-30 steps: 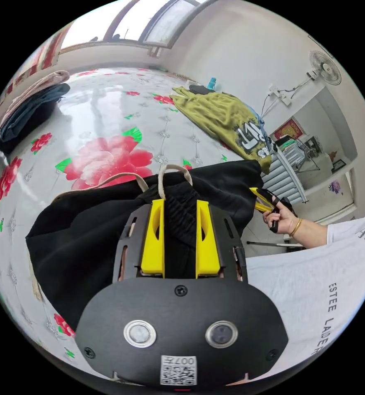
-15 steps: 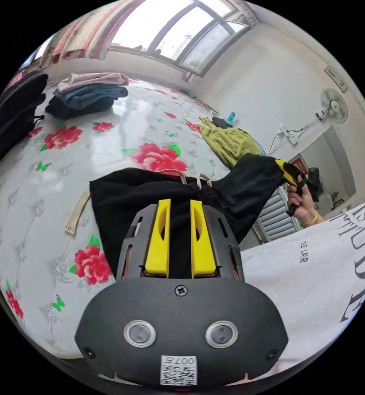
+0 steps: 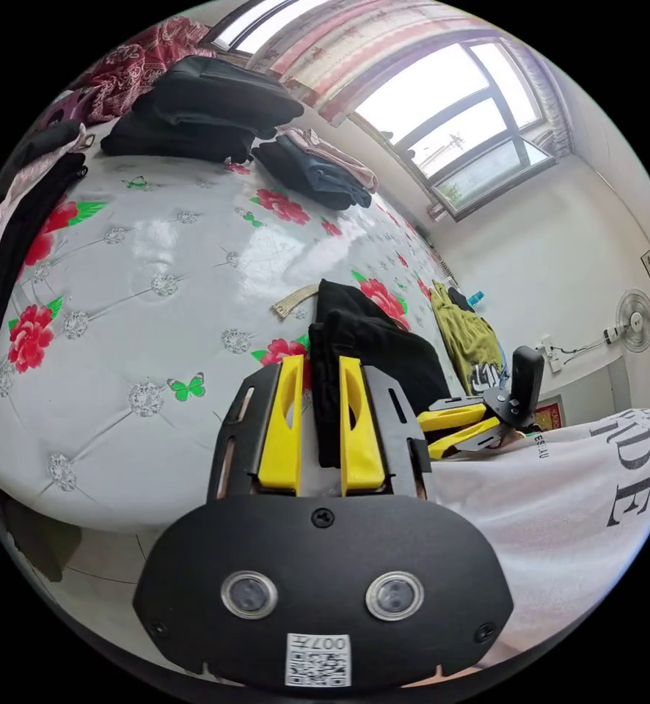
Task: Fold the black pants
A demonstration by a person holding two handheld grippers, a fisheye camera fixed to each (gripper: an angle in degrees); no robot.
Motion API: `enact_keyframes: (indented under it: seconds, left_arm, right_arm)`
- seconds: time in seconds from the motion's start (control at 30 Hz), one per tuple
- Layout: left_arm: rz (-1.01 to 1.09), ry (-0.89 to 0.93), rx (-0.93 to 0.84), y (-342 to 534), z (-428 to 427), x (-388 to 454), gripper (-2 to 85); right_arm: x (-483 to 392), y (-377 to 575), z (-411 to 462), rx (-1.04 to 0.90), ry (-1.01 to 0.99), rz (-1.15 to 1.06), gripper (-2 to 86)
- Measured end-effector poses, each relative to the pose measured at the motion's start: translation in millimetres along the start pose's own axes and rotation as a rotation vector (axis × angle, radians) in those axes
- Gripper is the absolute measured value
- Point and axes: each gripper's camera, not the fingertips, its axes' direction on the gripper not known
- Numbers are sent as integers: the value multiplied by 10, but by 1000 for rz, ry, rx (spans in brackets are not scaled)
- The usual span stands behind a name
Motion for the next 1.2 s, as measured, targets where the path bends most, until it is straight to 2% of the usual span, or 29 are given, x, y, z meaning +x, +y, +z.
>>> enact_keyframes:
  seconds: [0.13, 0.2, 0.3, 0.37, 0.6, 0.77, 0.9, 1.13, 1.2]
  left_arm:
    - [25, 79, -89, -143, 172, -57, 112]
    - [28, 141, -150, -257, 317, -84, 138]
    - [20, 222, -252, -463, 587, -133, 172]
    - [33, 231, -365, -603, 834, -120, 182]
    - [67, 159, -502, -928, 1204, -10, 109]
    - [-6, 353, -369, -1243, 1034, 28, 65]
    - [38, 372, -297, -1689, 983, 248, 61]
    - [305, 355, -25, -3421, 544, 943, 59]
    - [321, 340, 57, -3912, 426, 1061, 60]
  right_arm:
    - [514, 424, -664, 271, 40, 306, 76]
    - [984, 1008, -960, 446, 51, 588, 84]
    - [1408, 1636, -1054, 533, -2, 838, 92]
    - [1564, 1821, -995, 526, -23, 915, 96]
    - [2118, 1683, -579, 479, -298, 977, 78]
    - [2153, 1298, -937, 481, -285, 857, 55]
    - [2204, 546, -1503, 537, -274, 688, 41]
    - [2231, -1293, -2784, 609, -141, 308, 31]
    - [2255, -2019, -3197, 663, -109, 221, 32]
